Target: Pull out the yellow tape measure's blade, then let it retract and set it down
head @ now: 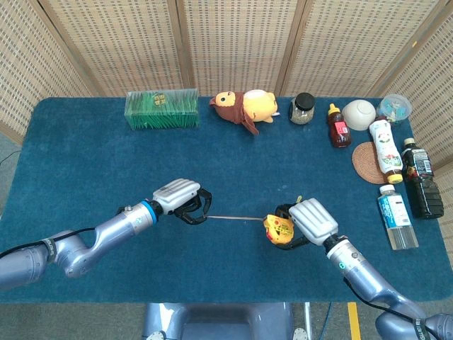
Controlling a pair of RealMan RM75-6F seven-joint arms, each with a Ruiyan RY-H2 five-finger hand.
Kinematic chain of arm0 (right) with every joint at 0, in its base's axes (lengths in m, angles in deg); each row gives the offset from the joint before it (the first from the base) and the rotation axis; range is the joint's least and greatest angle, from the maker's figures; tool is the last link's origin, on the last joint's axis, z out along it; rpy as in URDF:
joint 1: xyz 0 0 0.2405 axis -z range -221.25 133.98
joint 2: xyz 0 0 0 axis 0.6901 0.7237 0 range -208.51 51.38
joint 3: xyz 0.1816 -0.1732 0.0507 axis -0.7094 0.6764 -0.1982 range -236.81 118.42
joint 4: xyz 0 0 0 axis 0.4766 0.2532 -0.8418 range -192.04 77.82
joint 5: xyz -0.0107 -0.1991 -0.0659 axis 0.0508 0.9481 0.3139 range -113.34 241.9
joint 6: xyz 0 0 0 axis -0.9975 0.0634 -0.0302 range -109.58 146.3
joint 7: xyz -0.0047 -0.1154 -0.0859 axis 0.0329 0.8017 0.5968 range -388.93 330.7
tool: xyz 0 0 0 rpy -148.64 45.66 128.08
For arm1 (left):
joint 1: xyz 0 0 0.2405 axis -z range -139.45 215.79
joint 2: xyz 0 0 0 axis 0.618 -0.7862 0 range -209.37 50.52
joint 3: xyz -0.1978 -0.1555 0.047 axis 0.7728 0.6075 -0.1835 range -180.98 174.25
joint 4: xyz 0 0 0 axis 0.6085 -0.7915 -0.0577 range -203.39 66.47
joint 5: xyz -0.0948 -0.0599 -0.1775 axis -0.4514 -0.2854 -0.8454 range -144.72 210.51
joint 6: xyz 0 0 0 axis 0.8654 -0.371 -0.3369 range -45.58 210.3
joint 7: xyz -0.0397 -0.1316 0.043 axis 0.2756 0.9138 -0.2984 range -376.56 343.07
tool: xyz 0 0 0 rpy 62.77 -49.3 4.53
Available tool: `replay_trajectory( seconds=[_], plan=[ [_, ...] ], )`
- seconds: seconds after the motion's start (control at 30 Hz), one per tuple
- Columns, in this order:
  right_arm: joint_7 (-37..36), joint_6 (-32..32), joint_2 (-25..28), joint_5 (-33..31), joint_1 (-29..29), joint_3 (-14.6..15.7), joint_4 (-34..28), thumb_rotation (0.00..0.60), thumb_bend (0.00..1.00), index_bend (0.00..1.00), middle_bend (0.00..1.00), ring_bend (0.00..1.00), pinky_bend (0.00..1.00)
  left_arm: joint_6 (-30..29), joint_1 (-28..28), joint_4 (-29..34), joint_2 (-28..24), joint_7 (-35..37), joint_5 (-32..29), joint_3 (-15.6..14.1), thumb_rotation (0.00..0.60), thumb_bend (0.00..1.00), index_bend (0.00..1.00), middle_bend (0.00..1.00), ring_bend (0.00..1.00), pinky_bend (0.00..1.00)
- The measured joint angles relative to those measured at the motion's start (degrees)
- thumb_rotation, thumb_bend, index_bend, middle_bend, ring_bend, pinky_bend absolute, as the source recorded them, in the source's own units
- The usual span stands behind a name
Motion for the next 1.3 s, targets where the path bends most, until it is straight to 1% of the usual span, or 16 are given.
replay_trajectory(
  seconds=[0.33, 0.67, 1.07, 1.3],
  plan=[
    [-0.2, -0.1, 0.6, 2.1, 0.4, 0.8, 2.0, 0.389, 0.22, 0.54, 0.58, 0.59, 0.57, -1.9, -3.5, -0.3, -2.2, 3.0, 2.2, -2.4, 0.598, 0.35, 0.60, 0.94, 0.92, 0.93],
    [-2.9, -0.9, 1.7, 4.7, 1.9, 2.2, 5.3, 0.391, 0.23, 0.54, 0.59, 0.59, 0.57, -3.4, -6.7, -0.9, -5.5, 6.0, 4.6, -5.1, 0.599, 0.35, 0.60, 0.94, 0.92, 0.93],
    [-6.3, -2.2, 2.6, 6.2, 3.5, 2.9, 8.1, 0.390, 0.23, 0.54, 0.59, 0.59, 0.57, -4.3, -10.1, -0.8, -9.4, 10.0, 6.7, -8.1, 0.599, 0.35, 0.60, 0.94, 0.92, 0.93],
    [-7.0, -1.7, 2.8, 6.5, 3.9, 3.3, 9.3, 0.390, 0.23, 0.54, 0.59, 0.59, 0.57, -5.0, -12.3, -1.2, -11.3, 12.0, 7.7, -10.1, 0.598, 0.35, 0.60, 0.94, 0.92, 0.93]
  ],
)
